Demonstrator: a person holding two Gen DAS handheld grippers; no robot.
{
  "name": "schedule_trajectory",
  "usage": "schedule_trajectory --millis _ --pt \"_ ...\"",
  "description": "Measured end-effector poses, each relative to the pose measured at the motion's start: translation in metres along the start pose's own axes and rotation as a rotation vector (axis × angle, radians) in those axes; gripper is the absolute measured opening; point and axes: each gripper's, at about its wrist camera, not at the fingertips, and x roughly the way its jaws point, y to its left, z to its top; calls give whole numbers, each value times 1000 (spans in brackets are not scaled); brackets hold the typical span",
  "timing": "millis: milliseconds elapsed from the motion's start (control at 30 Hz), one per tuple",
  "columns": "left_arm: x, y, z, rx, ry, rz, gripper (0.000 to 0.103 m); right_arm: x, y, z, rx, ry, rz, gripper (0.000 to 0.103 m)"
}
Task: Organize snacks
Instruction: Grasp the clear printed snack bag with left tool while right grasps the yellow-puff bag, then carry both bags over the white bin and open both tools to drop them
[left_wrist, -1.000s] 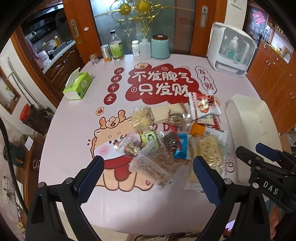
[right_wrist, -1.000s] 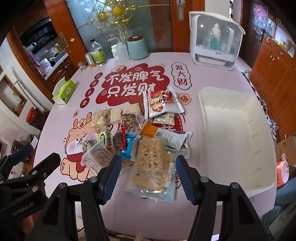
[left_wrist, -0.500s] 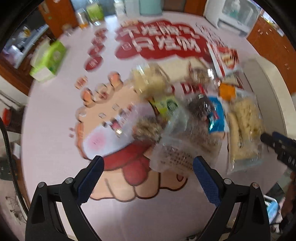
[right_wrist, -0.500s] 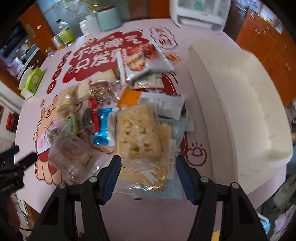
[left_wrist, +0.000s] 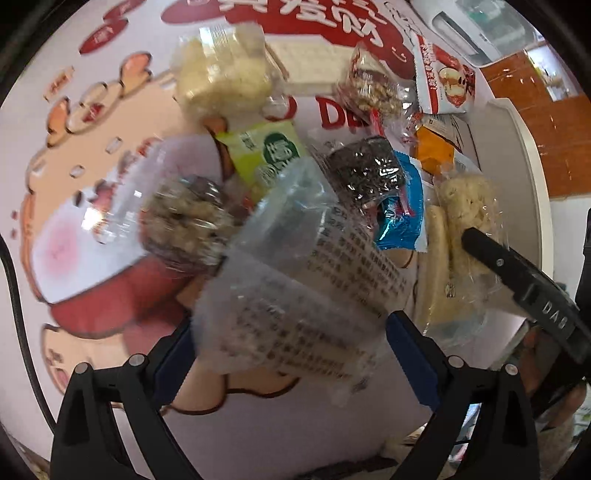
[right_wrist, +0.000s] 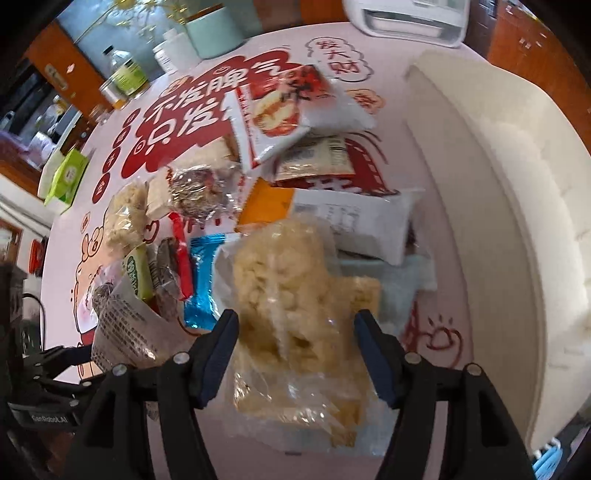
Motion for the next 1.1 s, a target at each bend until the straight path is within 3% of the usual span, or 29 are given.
schedule_trajectory --millis 200,333,367,567,900,1100 --pt "13 -16 -1 4 -10 30 102 12 23 2 -138 9 -84 63" --pt "22 -33 2 -10 -18 35 98 13 33 -3 -200 -4 -122 62" --pt "23 -36 1 -8 -21 29 91 13 33 -3 -199 -2 -121 62" --pt "20 -55 -1 -5 -55 53 80 5 31 -9 -196 -2 -78 61" --pt "-1 -101 -5 49 -172 157 74 -25 23 -14 -212 -58 -21 61" --pt "-41 -136 -13 114 -276 208 74 -45 13 -16 -207 -91 10 61"
